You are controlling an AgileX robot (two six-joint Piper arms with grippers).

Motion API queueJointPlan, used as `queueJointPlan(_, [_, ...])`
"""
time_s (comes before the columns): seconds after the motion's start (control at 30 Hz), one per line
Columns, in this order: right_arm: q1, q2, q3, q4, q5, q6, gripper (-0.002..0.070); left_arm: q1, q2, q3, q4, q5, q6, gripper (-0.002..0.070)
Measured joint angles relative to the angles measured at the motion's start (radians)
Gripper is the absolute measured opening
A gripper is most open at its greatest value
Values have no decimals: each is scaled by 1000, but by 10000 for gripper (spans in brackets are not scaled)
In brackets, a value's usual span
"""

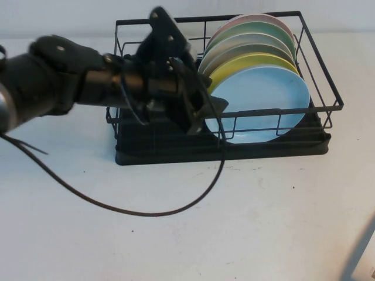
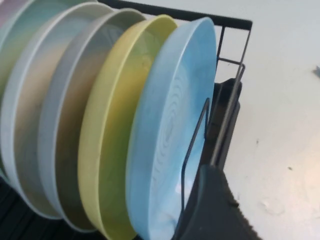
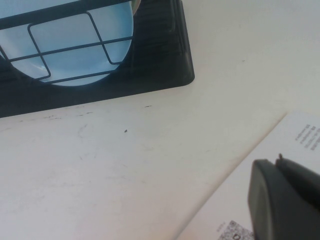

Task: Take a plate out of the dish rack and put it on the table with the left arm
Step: Grasp the plate from the shelf

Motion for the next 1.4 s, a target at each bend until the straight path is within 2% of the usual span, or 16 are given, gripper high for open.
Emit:
queueJointPlan(0.33, [0, 0, 0, 0, 0, 0, -20, -20, 137, -88, -163, -104, 86, 381])
queueJointPlan(0.77, [0, 0, 0, 0, 0, 0, -20, -20, 311, -199, -258, -94, 130, 365])
queueJointPlan(0.87, [0, 0, 0, 0, 0, 0, -20, -22, 325, -199, -298, -92, 158, 314])
queueJointPlan(0.93, [0, 0, 0, 0, 0, 0, -20, -22, 329, -199, -320, -101, 173, 229])
queueJointPlan(1.0, [0, 0, 0, 0, 0, 0, -20, -22, 329, -201, -333, -117, 200, 115])
queueJointPlan(1.03, [0, 0, 0, 0, 0, 0, -20, -22, 329, -203, -333, -121, 217, 92])
queueJointPlan(1.23, [0, 0, 0, 0, 0, 0, -20, -22, 267, -203, -330, -129, 323, 73])
queueJointPlan(1.4, [0, 0, 0, 0, 0, 0, -20, -24, 142, -203, -340, -144, 345, 71])
